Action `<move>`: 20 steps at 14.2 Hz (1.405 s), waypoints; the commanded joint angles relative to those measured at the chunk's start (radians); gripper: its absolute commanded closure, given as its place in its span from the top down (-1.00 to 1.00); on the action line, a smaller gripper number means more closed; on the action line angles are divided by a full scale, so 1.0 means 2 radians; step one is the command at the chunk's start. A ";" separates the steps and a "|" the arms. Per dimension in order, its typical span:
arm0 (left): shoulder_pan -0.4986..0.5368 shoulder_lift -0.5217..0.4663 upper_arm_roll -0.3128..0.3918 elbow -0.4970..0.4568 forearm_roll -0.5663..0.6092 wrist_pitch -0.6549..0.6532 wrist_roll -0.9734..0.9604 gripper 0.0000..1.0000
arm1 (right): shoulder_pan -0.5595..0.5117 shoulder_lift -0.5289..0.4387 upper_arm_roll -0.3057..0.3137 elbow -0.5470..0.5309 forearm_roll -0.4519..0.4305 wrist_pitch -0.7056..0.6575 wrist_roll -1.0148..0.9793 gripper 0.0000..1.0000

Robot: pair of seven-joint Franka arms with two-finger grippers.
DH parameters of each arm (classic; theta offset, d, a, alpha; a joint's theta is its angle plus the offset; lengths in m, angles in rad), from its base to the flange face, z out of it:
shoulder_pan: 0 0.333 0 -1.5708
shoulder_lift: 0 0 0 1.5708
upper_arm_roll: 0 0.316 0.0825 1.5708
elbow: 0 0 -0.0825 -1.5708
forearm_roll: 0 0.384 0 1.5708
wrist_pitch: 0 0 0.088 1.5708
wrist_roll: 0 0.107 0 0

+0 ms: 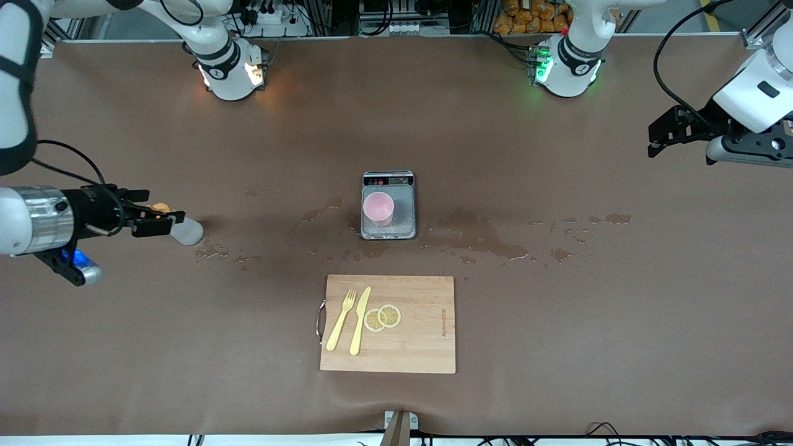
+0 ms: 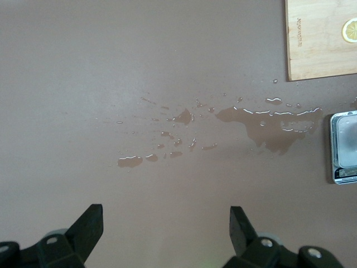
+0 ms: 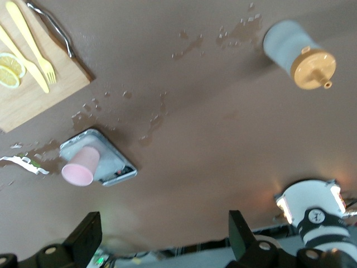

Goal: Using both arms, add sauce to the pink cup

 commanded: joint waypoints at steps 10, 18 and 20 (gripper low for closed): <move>0.004 -0.001 -0.002 0.007 -0.002 -0.016 -0.003 1.00 | 0.016 -0.258 -0.006 -0.282 -0.118 0.145 -0.188 1.00; 0.002 -0.002 -0.002 0.007 -0.002 -0.018 -0.005 1.00 | -0.007 -0.275 -0.007 -0.336 -0.103 0.266 -0.263 1.00; 0.004 -0.001 -0.002 0.007 -0.002 -0.018 -0.004 1.00 | -0.004 -0.267 -0.005 -0.311 -0.127 0.252 -0.263 1.00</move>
